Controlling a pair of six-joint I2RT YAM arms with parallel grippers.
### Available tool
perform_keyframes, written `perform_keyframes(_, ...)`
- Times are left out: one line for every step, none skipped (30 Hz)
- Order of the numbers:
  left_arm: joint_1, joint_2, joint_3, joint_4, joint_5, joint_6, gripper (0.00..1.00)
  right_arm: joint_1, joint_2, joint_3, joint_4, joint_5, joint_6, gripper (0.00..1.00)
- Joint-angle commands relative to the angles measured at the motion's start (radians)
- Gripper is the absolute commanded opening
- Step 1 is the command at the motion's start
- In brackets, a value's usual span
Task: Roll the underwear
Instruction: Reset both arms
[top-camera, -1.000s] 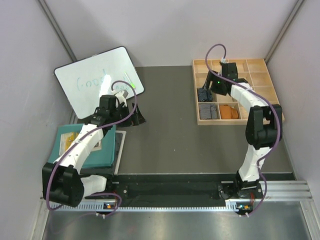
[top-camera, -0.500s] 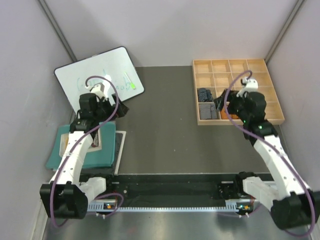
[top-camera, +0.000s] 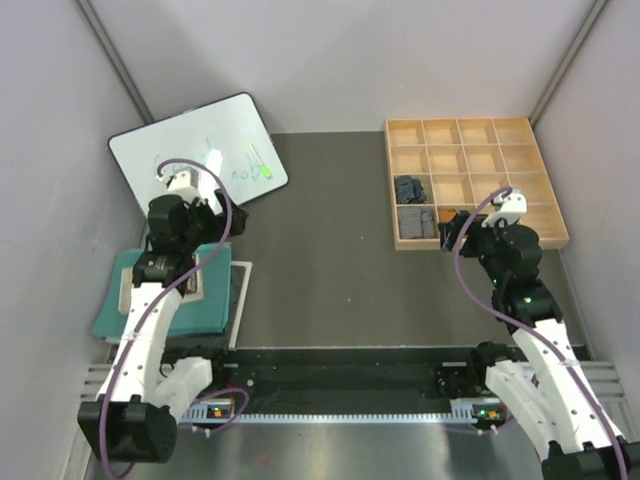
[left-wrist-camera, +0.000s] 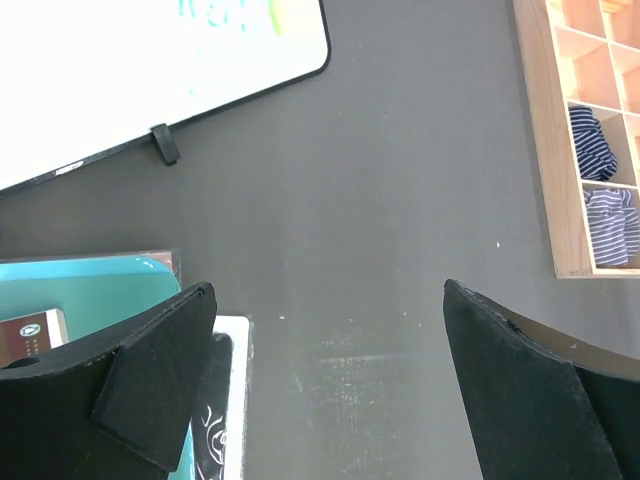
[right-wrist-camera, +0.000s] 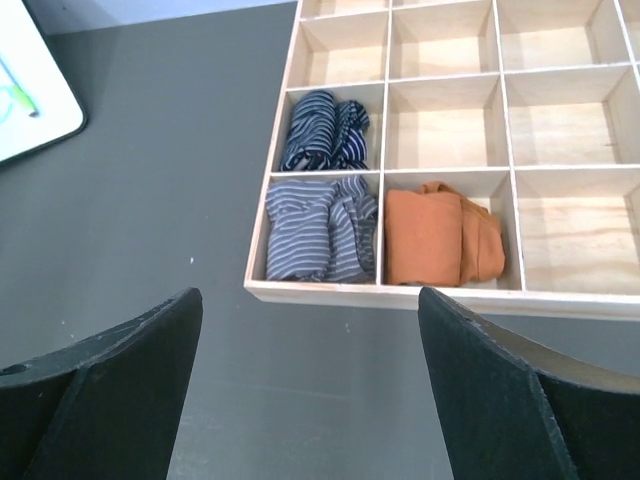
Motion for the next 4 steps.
perform_keyframes(0.002, -0.025, -0.025, 0.077, -0.015, 0.02, 0.99, 0.008, -0.009, -0.001, 0.017, 0.007, -0.021, 0.87)
perform_keyframes(0.002, -0.027, -0.025, 0.076, -0.016, 0.02, 0.99, 0.01, -0.009, -0.001, 0.014, 0.006, -0.024, 0.87)
perform_keyframes(0.002, -0.034, -0.024, 0.077, -0.022, 0.02, 0.99, 0.008, -0.01, -0.001, 0.012, 0.004, -0.024, 0.87)
perform_keyframes(0.002, -0.036, -0.024, 0.077, -0.027, 0.018, 0.99, 0.01, -0.012, -0.002, 0.012, 0.004, -0.024, 0.87)
